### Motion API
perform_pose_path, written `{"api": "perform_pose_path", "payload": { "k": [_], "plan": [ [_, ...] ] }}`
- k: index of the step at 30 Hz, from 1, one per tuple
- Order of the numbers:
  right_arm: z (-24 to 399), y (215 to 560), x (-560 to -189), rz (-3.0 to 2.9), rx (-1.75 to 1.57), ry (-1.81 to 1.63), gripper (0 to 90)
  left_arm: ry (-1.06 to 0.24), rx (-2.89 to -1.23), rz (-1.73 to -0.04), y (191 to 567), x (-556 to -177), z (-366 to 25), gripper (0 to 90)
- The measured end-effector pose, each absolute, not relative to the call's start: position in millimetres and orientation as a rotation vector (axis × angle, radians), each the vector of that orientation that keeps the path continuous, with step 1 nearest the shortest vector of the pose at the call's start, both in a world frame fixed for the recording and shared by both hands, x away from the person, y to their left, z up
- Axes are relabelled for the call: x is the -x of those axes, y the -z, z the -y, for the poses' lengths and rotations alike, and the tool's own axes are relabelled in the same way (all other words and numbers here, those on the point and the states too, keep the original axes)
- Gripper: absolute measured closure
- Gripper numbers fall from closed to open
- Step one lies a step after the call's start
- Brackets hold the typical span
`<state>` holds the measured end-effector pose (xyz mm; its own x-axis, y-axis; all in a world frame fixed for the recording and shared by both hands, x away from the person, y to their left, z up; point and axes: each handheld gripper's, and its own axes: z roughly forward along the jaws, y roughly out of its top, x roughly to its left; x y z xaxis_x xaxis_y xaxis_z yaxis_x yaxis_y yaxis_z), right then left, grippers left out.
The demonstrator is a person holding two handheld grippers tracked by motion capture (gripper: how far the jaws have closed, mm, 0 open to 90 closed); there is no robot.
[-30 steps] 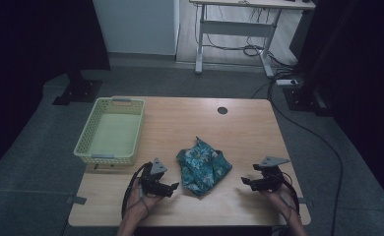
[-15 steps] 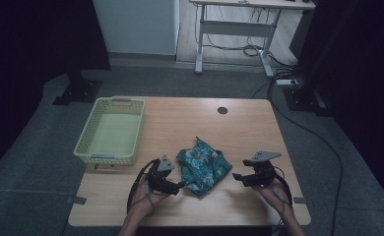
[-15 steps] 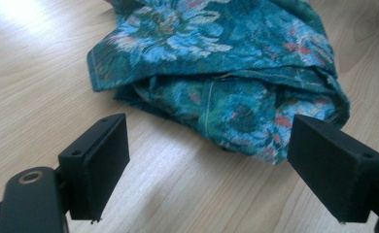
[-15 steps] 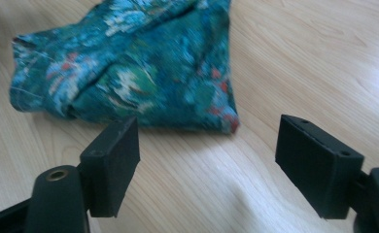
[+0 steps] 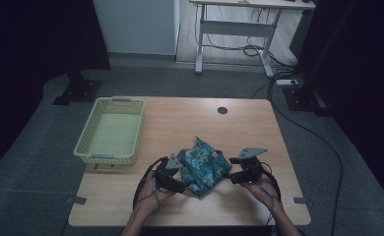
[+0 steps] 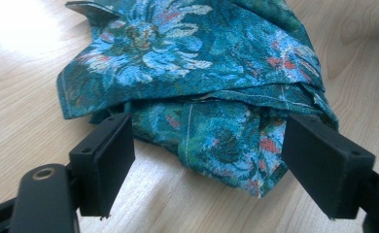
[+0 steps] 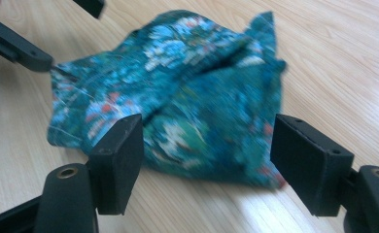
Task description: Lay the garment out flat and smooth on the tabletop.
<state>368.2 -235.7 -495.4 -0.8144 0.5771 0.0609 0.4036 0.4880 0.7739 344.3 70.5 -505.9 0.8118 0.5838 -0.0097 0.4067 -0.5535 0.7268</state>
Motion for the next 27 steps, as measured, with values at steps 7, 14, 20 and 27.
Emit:
{"api": "perform_pose_path", "payload": {
  "k": [7, 14, 20, 27],
  "plan": [
    [213.2, 494.8, -370.2, -2.568, -0.784, -1.263, 31.8, -0.288, -2.249, -0.709, 507.3, -346.9, -64.9, 22.3],
    [191.4, 498.4, -369.6, -2.620, -0.722, -1.276, 33.9, -0.288, -2.256, -0.699, 509.6, -349.4, -60.2, 25.3],
    [174.0, 510.1, -369.3, -2.689, -0.630, -1.269, 42.2, -0.288, -2.286, -0.696, 516.9, -351.9, -54.7, 31.9],
    [167.4, 522.7, -367.5, -2.698, -0.606, -1.178, 62.8, -0.286, -2.356, -0.653, 525.6, -352.0, -48.7, 50.9]
  ]
}}
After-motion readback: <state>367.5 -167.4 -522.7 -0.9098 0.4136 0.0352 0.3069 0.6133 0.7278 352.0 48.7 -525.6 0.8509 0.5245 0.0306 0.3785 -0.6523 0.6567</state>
